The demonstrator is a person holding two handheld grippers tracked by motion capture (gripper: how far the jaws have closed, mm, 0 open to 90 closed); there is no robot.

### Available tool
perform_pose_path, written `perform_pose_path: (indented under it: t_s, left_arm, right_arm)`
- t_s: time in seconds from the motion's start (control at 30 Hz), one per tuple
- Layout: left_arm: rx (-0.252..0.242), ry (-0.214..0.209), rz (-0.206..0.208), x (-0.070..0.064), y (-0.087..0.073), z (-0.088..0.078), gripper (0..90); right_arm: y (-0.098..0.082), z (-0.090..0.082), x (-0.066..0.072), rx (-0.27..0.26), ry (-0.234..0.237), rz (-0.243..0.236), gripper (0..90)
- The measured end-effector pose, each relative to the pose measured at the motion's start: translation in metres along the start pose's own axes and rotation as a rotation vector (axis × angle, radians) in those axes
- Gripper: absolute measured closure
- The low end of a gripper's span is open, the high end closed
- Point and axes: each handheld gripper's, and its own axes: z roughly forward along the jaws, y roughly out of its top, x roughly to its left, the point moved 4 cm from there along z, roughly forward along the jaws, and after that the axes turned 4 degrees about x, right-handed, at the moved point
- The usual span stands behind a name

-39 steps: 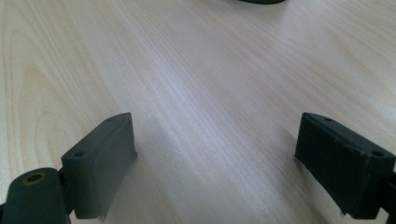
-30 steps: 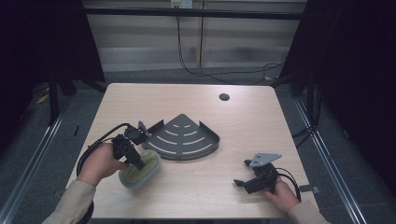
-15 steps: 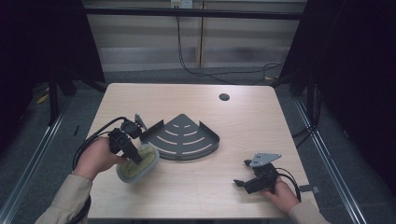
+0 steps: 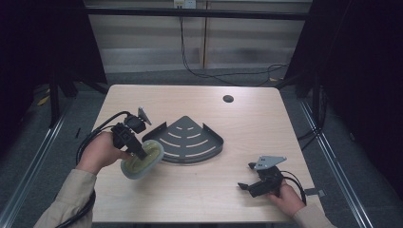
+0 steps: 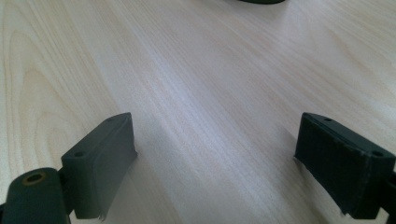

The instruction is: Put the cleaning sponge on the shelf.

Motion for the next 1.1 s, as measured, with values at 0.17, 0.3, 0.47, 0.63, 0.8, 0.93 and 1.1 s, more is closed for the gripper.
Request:
perform_pose_path:
  t_s: [0.17, 0.3, 0.47, 0.63, 0.8, 0.93, 1.1]
  left_arm:
    - [-0.009, -0.001, -0.001, 0.002, 0.006, 0.000, 71.7]
    - [-0.008, -0.004, 0.001, 0.003, 0.008, -0.001, 71.7]
    - [-0.020, -0.009, 0.000, 0.006, 0.014, -0.003, 71.7]
    - [-0.012, -0.005, 0.002, 0.007, 0.019, -0.003, 71.6]
    - [-0.021, -0.004, 0.006, 0.007, 0.025, -0.003, 71.6]
    - [-0.020, -0.004, 0.008, 0.009, 0.029, -0.003, 71.6]
    - [-0.026, -0.008, 0.004, 0.013, 0.035, -0.001, 71.6]
  right_arm:
    - [0.000, 0.000, 0.000, 0.000, 0.000, 0.000, 11.5]
    - [0.000, 0.000, 0.000, 0.001, 0.001, 0.002, 11.4]
    - [0.000, 0.000, 0.000, 0.001, 0.001, 0.002, 11.4]
    - [0.000, 0.000, 0.000, 0.001, 0.001, 0.001, 11.4]
    - [0.000, 0.000, 0.000, 0.001, 0.002, 0.001, 11.4]
    - [0.000, 0.000, 0.000, 0.001, 0.001, 0.001, 11.4]
    - [0.000, 0.000, 0.000, 0.001, 0.001, 0.001, 11.4]
